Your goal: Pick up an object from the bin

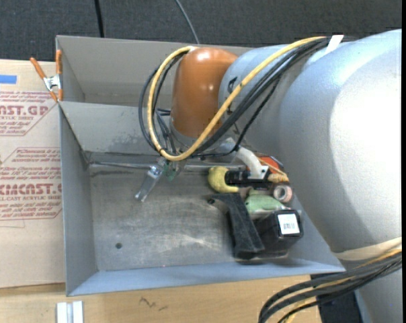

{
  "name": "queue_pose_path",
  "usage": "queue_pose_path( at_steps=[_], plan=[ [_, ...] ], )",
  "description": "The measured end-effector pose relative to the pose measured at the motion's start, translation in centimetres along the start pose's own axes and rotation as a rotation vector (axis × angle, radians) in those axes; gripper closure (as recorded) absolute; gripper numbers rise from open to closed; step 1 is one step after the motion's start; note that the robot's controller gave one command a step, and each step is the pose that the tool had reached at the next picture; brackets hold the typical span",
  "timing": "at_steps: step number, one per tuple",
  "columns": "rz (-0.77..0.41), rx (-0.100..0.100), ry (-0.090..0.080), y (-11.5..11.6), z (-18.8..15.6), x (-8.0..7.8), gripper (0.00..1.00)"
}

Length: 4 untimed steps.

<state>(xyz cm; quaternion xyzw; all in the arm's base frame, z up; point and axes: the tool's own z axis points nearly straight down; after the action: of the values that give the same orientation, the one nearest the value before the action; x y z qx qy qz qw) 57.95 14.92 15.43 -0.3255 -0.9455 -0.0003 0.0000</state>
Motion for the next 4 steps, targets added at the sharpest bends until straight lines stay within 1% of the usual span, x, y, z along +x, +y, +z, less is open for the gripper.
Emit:
queue_pose_path(
  at_steps=[1,2,3,4],
  plan=[
    [0.018,0.001,-0.001,2.9,1.4,4.3,0.0],
    [0.081,-0.001,0.004,4.6,0.7,5.4,0.0],
    [-0.119,-0.003,-0.003,5.8,8.3,4.4,1.0],
    [-0.119,-0.003,-0.003,5.8,8.3,4.4,1.0]
  ],
)
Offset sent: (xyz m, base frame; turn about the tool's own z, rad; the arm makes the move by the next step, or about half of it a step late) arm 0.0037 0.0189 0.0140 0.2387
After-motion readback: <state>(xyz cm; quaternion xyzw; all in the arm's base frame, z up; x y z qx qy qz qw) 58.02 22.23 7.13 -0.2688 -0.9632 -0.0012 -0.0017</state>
